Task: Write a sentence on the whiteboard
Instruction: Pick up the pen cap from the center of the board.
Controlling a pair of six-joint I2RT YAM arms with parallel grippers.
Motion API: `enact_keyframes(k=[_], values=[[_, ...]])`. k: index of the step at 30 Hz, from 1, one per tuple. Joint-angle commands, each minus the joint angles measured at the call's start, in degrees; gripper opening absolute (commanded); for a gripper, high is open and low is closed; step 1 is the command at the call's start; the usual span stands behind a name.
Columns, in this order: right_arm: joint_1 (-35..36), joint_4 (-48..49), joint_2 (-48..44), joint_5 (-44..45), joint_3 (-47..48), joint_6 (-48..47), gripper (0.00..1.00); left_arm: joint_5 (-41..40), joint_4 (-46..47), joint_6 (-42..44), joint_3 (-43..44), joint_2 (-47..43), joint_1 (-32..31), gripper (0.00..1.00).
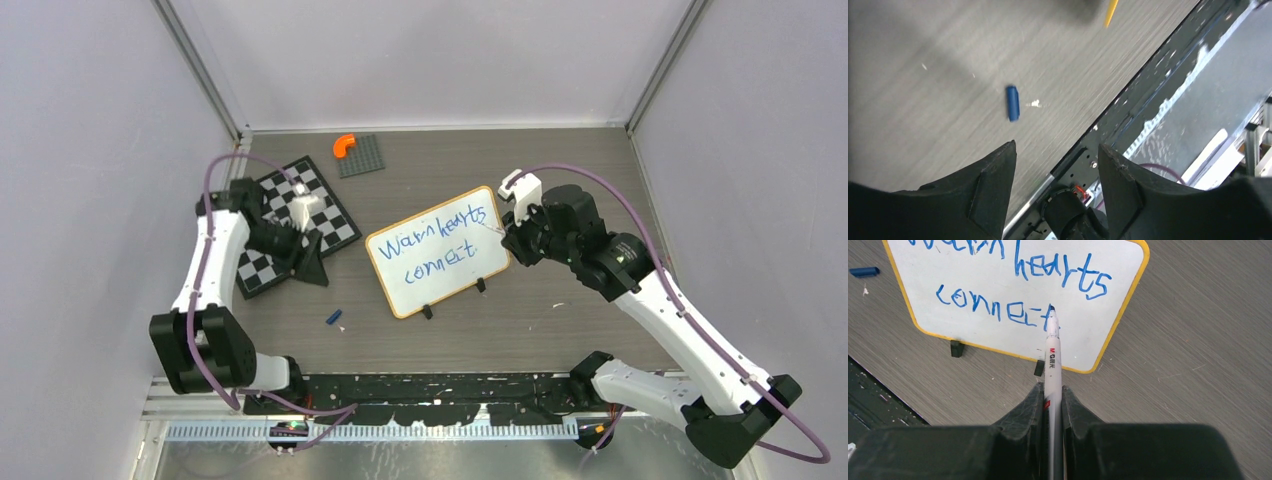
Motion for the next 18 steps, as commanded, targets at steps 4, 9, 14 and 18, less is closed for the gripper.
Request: enact_keyframes(k=[4, 9, 14, 18], values=[[-1.07, 2.00, -0.01, -0.52, -0.11, 1.50, 0.00, -11.95, 14.11, 2.65, -16.99, -6.07, -3.25, 0.61], [-1.35, 2.25, 0.69, -0.44, -0.42, 1.58, 0.00, -22.40, 22.77, -2.82, -22.77, -7.04, -12.46, 0.57], [-1.40, 2.25, 0.73, 0.14, -0.46, 1.41, 0.00, -25.98, 27.16, -5.09, -24.29, -6.59, -18.56, 0.57], [-1.52, 2.16, 0.48, 0.66, -0.37, 1.33, 0.00, -25.75, 31.11, -4.65, -26.84, -7.16, -21.46, 0.56]])
